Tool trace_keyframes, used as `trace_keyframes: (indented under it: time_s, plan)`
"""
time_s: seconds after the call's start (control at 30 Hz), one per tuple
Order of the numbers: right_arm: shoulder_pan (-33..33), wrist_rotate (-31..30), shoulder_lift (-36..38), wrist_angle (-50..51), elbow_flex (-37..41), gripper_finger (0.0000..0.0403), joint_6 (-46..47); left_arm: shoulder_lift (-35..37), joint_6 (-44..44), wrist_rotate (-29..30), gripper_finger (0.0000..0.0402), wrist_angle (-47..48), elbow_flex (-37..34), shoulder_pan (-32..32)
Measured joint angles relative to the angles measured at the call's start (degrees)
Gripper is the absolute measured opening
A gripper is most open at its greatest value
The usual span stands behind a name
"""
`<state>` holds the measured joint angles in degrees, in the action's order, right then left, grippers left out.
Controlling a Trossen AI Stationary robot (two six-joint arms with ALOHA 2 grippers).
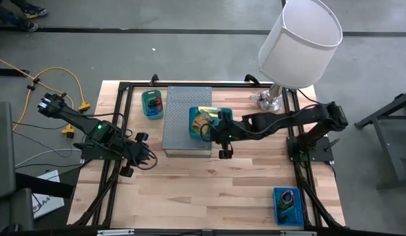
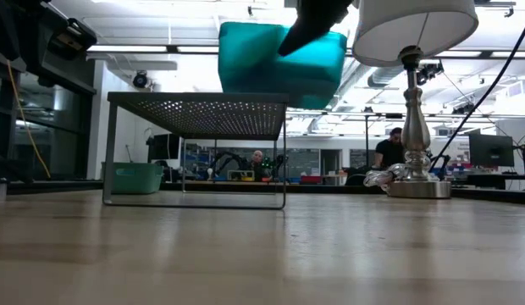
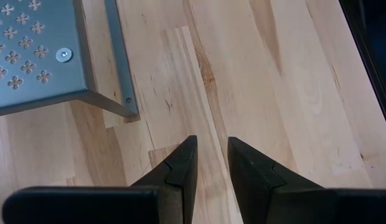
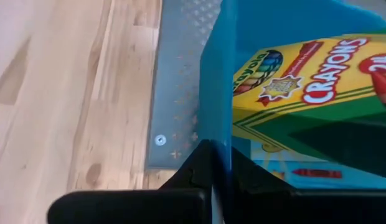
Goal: Pick & Place Office Desk Supplies
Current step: Put the blue bin with crayon boxes on the shelf
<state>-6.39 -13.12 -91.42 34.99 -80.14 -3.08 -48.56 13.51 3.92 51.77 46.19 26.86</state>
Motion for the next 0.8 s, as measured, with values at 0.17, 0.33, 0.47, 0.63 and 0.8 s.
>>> trace_keyframes:
  time_s: [0.17,0.33,0.47,0.63,0.8]
  plan:
    - [0.45,-0.38,-0.02,-2.16,0.00,0.0003,-0.21,0.00,0.01,0.00,0.0083,0.00,0.00,-0.01]
    - [0.34,0.00,-2.00,-3.49,-0.33,0.0003,-1.69,0.00,0.01,0.00,0.0083,-0.01,0.00,-0.01]
    - [0.35,-0.19,-5.18,-2.26,-4.38,0.0003,-1.46,0.02,0.01,0.00,0.0083,-0.25,0.00,-0.01]
    - [-0.05,-0.37,-9.65,0.02,-11.53,0.0003,-3.18,0.02,0.01,0.00,0.0083,-1.40,0.00,0.00]
    - [-0.08,-2.50,-13.79,1.86,-17.99,0.0003,-5.38,0.02,0.00,0.00,0.0083,-2.13,0.00,0.01]
